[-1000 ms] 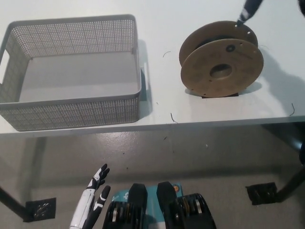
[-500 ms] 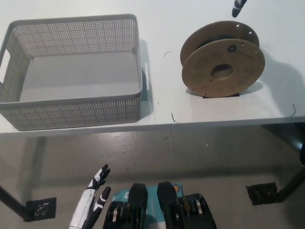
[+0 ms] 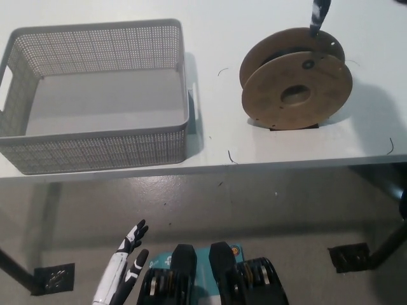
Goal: Use the right hand to pick up a 3d printing filament and place it into a container on the left side
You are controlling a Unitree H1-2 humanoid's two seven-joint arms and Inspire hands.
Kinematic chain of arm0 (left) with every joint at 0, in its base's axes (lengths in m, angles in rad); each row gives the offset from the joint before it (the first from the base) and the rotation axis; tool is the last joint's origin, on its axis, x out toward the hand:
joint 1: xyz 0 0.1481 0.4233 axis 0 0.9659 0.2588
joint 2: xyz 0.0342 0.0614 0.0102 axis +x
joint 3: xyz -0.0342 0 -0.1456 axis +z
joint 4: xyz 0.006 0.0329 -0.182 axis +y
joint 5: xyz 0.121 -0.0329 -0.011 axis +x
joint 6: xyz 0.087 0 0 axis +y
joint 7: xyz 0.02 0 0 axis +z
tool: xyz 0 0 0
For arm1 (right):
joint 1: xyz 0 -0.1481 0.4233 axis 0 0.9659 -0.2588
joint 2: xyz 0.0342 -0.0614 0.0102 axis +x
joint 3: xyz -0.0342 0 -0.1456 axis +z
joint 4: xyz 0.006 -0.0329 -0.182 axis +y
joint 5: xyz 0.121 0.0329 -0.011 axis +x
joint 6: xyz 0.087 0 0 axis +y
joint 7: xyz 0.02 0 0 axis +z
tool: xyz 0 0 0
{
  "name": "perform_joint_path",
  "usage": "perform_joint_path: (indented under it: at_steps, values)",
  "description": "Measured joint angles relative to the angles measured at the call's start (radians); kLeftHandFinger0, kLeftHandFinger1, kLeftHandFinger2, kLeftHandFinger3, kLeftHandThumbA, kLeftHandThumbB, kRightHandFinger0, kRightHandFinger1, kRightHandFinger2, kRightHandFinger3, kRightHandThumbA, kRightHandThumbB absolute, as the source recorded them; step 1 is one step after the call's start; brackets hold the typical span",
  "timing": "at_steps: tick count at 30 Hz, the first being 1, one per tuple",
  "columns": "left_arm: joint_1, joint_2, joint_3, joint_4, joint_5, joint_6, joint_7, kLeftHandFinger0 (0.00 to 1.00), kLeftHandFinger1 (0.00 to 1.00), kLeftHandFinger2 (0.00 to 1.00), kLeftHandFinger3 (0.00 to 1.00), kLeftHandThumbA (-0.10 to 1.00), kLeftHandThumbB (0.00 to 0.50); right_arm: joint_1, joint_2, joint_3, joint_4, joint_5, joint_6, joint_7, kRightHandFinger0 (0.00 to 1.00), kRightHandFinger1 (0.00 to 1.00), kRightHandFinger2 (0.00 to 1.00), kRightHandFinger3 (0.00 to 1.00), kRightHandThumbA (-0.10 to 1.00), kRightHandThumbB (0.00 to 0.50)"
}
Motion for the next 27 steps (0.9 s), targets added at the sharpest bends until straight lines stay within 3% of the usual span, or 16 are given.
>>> perform_joint_path:
  at_steps: [3,6,9,11,14,15,17,21,22,23,24,25,26,27]
  values:
    - [0.000,0.000,0.000,0.000,0.000,0.000,-0.002,1.00,1.00,1.00,1.00,1.00,0.231,0.027,0.025,0.000,0.032,-0.004,-0.004,-0.003,1.00,1.00,1.00,1.00,1.00,0.423]
    - [0.000,0.000,0.000,0.000,0.000,0.000,-0.003,1.00,1.00,1.00,1.00,1.00,0.228,0.058,0.050,0.000,0.062,-0.008,-0.012,-0.006,1.00,1.00,1.00,1.00,1.00,0.465]
    - [0.000,0.001,0.001,-0.001,0.000,0.000,-0.003,1.00,1.00,1.00,1.00,1.00,0.230,0.075,0.066,-0.001,0.080,-0.016,-0.006,-0.019,1.00,1.00,1.00,1.00,1.00,0.442]
    - [0.000,0.001,0.000,-0.001,0.000,0.000,-0.004,1.00,1.00,1.00,1.00,1.00,0.237,0.076,0.074,-0.003,0.082,-0.021,-0.001,-0.036,1.00,1.00,1.00,1.00,1.00,0.489]
    - [0.000,0.001,0.000,-0.002,-0.001,0.000,-0.004,1.00,1.00,1.00,1.00,1.00,0.237,0.084,0.086,0.001,0.089,-0.035,-0.002,-0.069,1.00,1.00,1.00,1.00,1.00,0.494]
    - [0.000,0.001,0.000,-0.002,-0.002,0.000,-0.003,1.00,1.00,1.00,1.00,1.00,0.239,0.085,0.089,0.003,0.093,-0.040,-0.003,-0.075,1.00,1.00,1.00,1.00,1.00,0.492]
    - [0.000,0.002,0.000,-0.002,-0.002,0.000,-0.004,1.00,1.00,1.00,1.00,1.00,0.247,0.088,0.095,0.002,0.107,-0.046,-0.002,-0.092,1.00,1.00,1.00,1.00,1.00,0.391]
    - [0.000,0.006,0.000,-0.002,-0.002,0.000,-0.004,1.00,1.00,1.00,1.00,1.00,0.256,0.105,0.096,-0.014,0.116,-0.048,-0.007,-0.135,1.00,1.00,1.00,1.00,1.00,0.383]
    - [0.000,0.006,0.001,-0.002,-0.002,0.000,-0.004,1.00,1.00,1.00,1.00,1.00,0.254,0.108,0.096,-0.015,0.116,-0.049,-0.007,-0.144,1.00,1.00,1.00,1.00,0.87,0.394]
    - [0.000,0.006,0.001,-0.002,-0.002,0.000,-0.004,1.00,1.00,1.00,1.00,1.00,0.257,0.114,0.095,-0.022,0.116,-0.050,-0.007,-0.160,0.85,0.84,0.82,1.00,0.45,0.263]
    - [0.000,0.006,0.000,-0.002,-0.002,0.000,-0.004,1.00,1.00,1.00,1.00,1.00,0.258,0.120,0.094,-0.029,0.113,-0.050,-0.009,-0.186,0.39,0.53,0.60,0.77,0.18,0.257]
    - [0.000,0.006,0.000,-0.002,-0.001,0.000,-0.004,1.00,1.00,1.00,1.00,1.00,0.257,0.127,0.093,-0.033,0.109,-0.051,-0.011,-0.217,0.26,0.43,0.50,0.48,-0.07,0.238]
    - [0.001,0.006,0.000,-0.002,-0.001,0.001,-0.004,1.00,1.00,1.00,1.00,1.00,0.256,0.133,0.091,-0.037,0.105,-0.052,-0.014,-0.239,0.22,0.39,0.45,0.45,-0.09,0.219]
    - [0.001,0.006,0.000,-0.002,-0.001,0.001,-0.004,1.00,1.00,1.00,1.00,1.00,0.255,0.141,0.089,-0.044,0.098,-0.055,-0.020,-0.282,0.01,0.17,0.47,0.54,-0.10,0.128]
